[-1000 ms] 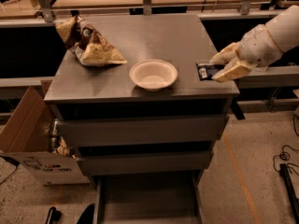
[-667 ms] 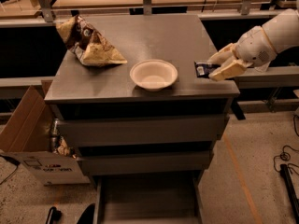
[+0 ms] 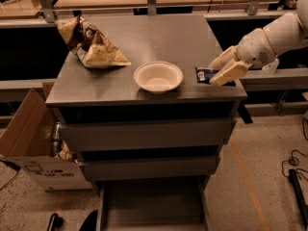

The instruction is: Pick rxbar blueberry from bottom drawer and place on counter

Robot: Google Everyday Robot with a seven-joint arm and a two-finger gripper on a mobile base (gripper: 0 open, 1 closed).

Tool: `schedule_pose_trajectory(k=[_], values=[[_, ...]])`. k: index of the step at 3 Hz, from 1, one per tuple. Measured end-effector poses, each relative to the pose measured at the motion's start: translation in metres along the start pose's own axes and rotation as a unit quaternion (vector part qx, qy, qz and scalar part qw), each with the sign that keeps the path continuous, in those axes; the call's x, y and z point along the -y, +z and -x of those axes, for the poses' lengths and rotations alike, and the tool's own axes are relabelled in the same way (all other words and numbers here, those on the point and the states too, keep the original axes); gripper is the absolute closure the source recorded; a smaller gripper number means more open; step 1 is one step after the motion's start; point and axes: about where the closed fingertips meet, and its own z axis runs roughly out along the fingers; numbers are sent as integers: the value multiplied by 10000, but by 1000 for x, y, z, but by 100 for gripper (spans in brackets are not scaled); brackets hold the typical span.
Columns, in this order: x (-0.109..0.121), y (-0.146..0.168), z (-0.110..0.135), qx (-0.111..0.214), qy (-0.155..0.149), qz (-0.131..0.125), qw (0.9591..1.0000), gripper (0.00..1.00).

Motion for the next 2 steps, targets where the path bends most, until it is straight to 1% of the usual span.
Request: schedule_pose_trajectory(k=[1, 2], values=[[4, 4, 2, 36, 0, -38, 10000, 4], [6, 6, 3, 53, -1, -59, 10000, 0]])
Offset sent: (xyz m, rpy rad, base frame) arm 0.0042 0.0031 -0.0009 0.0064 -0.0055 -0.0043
